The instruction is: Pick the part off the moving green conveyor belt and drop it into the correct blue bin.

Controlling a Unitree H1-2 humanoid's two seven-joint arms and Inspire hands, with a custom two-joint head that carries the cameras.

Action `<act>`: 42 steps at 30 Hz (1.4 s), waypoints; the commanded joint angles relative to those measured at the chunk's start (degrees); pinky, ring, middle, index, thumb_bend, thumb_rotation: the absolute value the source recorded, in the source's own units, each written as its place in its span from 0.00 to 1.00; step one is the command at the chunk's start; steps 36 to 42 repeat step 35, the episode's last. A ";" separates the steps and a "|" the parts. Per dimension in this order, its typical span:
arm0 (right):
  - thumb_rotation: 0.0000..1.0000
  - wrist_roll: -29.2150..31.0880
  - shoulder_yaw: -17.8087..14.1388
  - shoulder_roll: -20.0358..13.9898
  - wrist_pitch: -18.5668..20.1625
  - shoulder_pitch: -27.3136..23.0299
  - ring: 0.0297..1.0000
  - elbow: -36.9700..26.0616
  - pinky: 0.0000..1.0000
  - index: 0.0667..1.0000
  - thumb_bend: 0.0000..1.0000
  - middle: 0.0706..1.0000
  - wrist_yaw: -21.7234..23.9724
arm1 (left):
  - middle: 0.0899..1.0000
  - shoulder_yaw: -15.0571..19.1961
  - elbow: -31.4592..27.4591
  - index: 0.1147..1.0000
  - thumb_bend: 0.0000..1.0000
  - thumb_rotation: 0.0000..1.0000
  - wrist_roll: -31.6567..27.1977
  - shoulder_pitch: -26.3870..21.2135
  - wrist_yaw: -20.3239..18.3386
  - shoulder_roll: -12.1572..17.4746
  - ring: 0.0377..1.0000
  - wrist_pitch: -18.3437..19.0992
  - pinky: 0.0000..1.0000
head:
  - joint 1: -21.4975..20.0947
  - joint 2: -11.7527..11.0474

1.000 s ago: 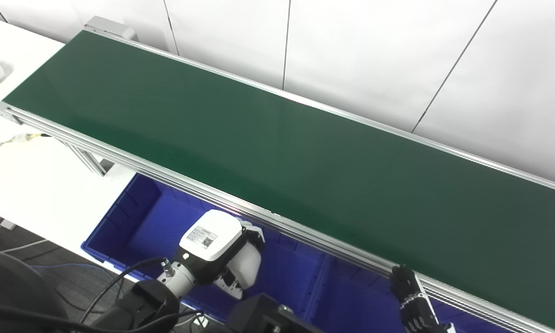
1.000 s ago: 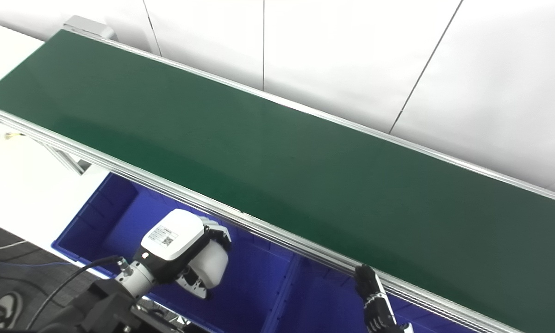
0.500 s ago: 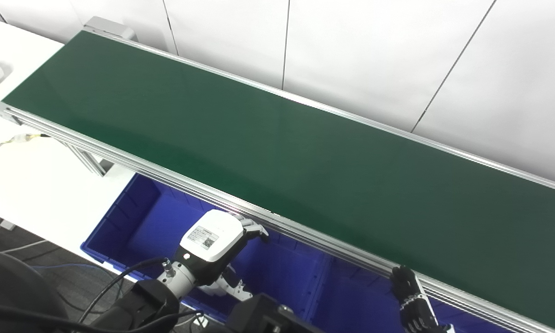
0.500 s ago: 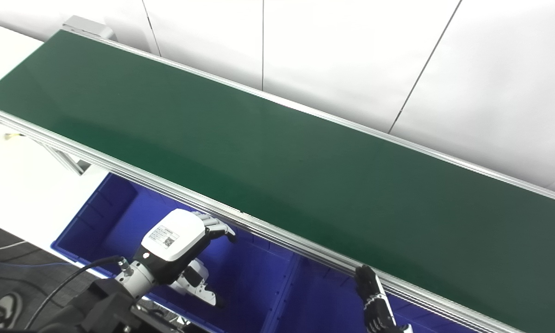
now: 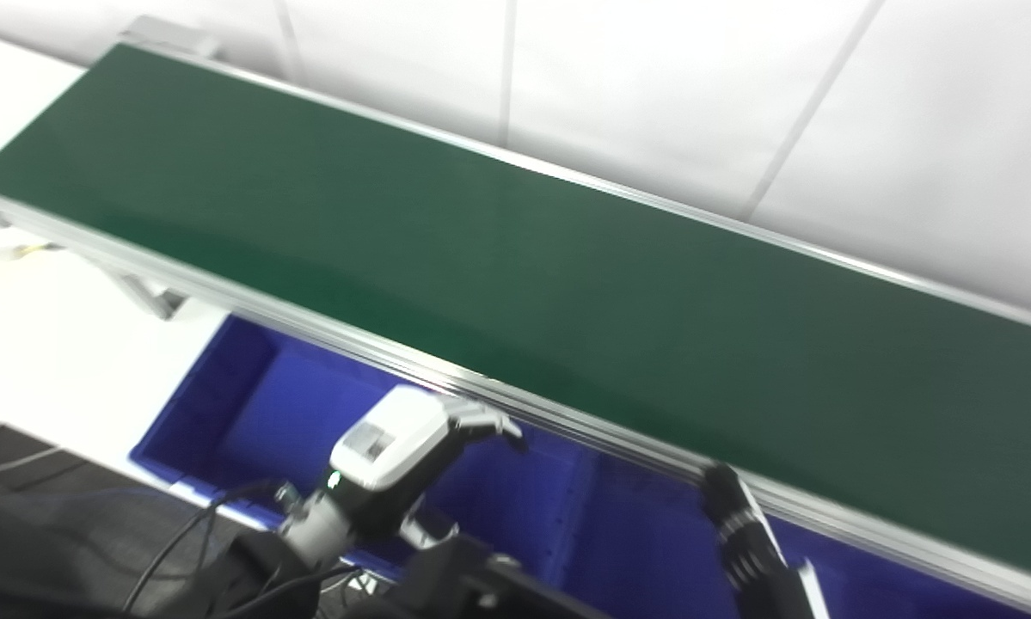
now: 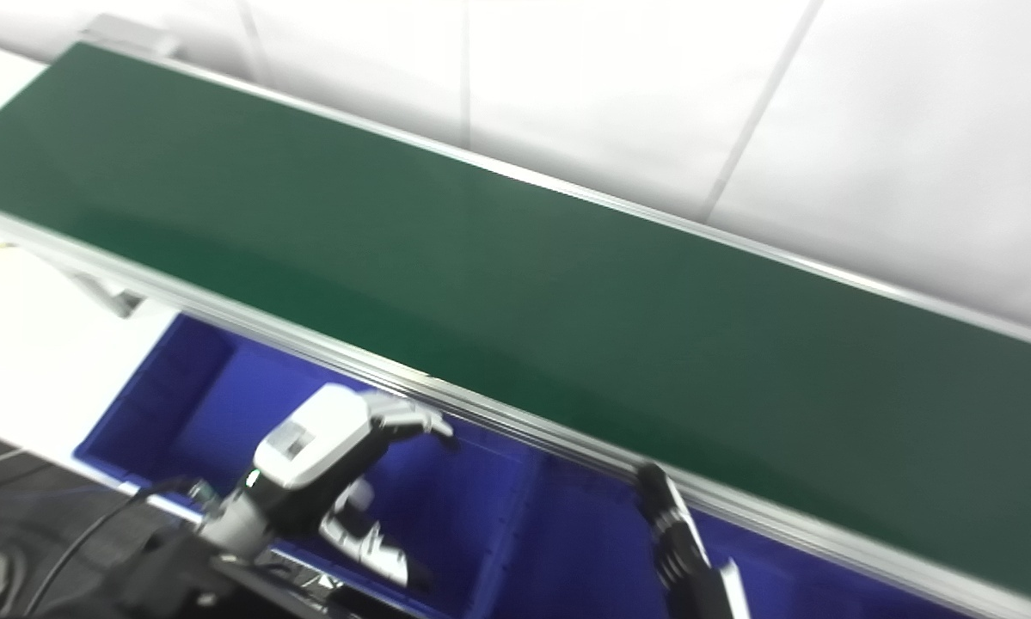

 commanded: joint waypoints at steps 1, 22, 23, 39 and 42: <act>0.96 -0.36 0.58 1.23 -0.28 0.27 0.95 -1.85 0.95 0.95 1.00 0.94 -0.66 | 0.77 -0.23 -1.87 0.69 1.00 0.76 -3.47 0.43 0.30 0.96 0.78 -3.32 0.76 | 0.02 -0.05; 0.97 -11.23 4.85 8.30 -1.41 2.36 0.96 -1.50 0.94 0.93 0.99 0.95 -8.55 | 0.91 1.58 5.38 0.88 1.00 0.88 -31.60 -8.68 -4.27 -3.79 0.92 -6.47 0.85 | -21.09 -1.70; 0.97 -10.91 4.88 8.01 -1.33 2.42 0.95 -1.59 0.93 0.93 0.99 0.95 -8.44 | 0.92 1.16 6.38 0.88 1.00 0.88 -31.25 -8.48 -4.08 -4.57 0.92 -6.87 0.86 | -19.86 -1.99; 0.97 -7.54 4.00 4.20 -3.51 2.50 0.96 -0.49 0.98 0.93 0.98 0.95 -7.95 | 0.93 -0.74 16.74 0.91 1.00 0.96 -28.05 -7.24 -2.43 -9.20 0.93 -12.38 0.87 | -9.45 -3.84; 0.97 -7.54 4.00 4.20 -3.51 2.50 0.96 -0.49 0.98 0.93 0.98 0.95 -7.95 | 0.93 -0.74 16.74 0.91 1.00 0.96 -28.05 -7.24 -2.43 -9.20 0.93 -12.38 0.87 | -9.45 -3.84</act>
